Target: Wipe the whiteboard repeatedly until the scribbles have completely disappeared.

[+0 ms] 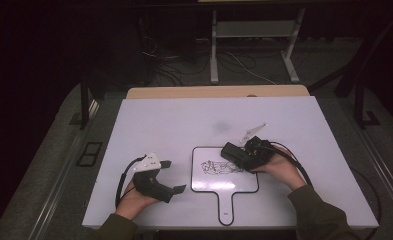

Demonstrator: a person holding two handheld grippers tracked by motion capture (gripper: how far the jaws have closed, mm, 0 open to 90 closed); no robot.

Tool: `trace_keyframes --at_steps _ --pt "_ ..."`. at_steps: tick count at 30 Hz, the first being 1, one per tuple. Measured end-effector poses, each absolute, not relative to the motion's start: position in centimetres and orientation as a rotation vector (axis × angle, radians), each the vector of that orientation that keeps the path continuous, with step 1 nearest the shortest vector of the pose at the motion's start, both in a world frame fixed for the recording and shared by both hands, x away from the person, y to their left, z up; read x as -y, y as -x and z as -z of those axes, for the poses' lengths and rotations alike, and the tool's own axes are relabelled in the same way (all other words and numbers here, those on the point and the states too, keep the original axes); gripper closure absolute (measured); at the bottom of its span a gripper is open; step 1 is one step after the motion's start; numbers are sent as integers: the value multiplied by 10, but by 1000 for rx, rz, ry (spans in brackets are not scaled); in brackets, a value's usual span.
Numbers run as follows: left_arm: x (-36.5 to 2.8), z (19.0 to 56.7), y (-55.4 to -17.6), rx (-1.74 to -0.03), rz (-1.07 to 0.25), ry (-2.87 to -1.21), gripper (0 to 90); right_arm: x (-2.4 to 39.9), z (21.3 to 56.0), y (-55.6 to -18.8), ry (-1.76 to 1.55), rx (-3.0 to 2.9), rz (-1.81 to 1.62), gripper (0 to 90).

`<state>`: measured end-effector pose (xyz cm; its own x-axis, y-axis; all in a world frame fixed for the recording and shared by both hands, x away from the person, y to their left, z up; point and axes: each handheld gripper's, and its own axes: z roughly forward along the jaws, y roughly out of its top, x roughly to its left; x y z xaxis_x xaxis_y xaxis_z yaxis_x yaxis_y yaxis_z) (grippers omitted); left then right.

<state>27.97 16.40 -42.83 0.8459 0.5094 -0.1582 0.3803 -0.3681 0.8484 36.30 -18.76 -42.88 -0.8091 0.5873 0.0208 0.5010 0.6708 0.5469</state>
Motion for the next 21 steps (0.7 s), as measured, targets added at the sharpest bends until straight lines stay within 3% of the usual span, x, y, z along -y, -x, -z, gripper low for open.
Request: trace_keyframes --at_steps 21 --pt "-164 428 -279 -656 -158 -1998 0 188 428 -351 -858 -2763 -812 386"
